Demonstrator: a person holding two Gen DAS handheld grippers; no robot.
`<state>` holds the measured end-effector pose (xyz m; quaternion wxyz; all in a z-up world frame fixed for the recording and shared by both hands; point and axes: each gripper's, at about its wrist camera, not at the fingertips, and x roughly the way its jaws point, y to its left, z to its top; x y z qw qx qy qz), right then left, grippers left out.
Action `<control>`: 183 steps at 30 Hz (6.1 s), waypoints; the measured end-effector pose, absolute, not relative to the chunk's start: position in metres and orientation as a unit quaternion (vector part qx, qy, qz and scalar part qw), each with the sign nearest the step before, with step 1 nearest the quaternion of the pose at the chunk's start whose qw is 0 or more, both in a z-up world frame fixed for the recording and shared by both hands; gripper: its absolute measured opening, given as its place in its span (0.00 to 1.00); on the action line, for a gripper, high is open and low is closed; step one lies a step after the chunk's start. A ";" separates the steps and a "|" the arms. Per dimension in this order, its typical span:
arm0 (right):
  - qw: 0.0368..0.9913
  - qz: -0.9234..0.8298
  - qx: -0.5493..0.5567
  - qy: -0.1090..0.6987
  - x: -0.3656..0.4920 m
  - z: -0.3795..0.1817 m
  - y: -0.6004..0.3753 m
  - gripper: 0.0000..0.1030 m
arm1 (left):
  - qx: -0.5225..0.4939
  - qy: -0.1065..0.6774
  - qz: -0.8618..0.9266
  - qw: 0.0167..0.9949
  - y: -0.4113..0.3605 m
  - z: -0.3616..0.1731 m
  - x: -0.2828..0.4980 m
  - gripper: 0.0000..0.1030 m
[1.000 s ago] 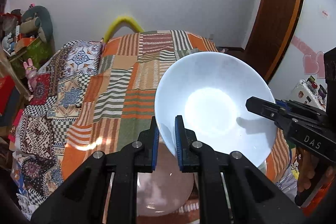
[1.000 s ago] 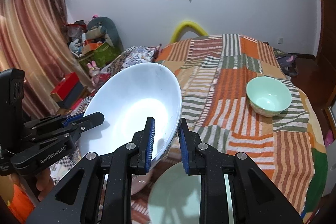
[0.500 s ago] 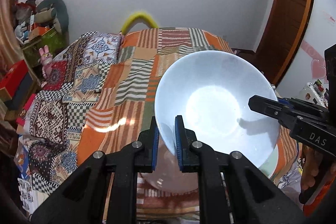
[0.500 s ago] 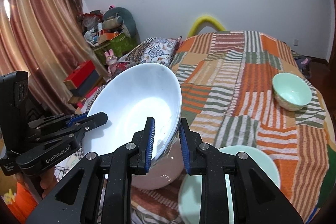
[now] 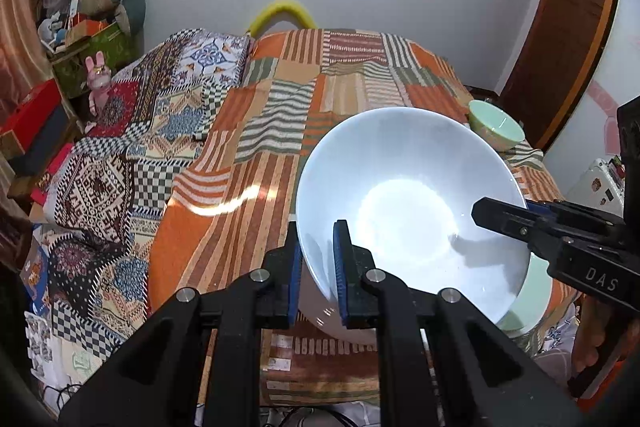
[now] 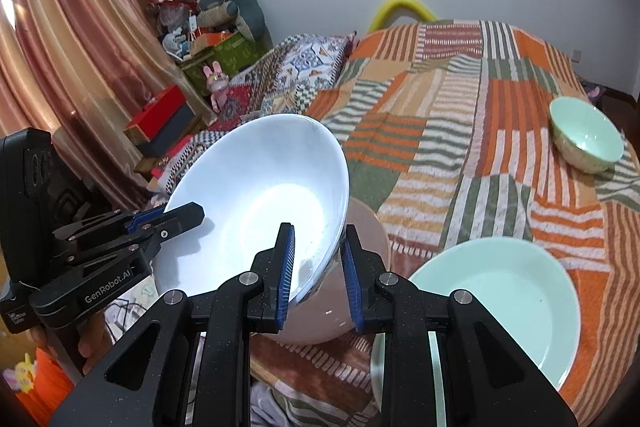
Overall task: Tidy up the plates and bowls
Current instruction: 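Lower the white bowl into the pink bowl and open both grippers, then move both grippers to the mint green bowl and grasp its rim, then lift the mint green bowl with both grippers toward the white bowl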
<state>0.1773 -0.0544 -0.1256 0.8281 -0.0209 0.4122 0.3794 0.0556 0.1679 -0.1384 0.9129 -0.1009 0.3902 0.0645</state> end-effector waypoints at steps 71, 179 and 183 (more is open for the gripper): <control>0.824 0.356 -0.023 0.441 0.190 -0.149 -0.076 0.31 | -0.088 0.413 0.074 0.903 0.162 -0.152 0.080 0.16; 0.886 0.211 0.060 0.409 0.284 -0.100 -0.241 0.20 | -0.025 0.442 -0.116 0.889 -0.034 -0.109 0.246 0.31; 0.886 0.222 0.060 0.403 0.270 -0.096 -0.227 0.20 | -0.032 0.425 -0.105 0.898 -0.016 -0.098 0.217 0.31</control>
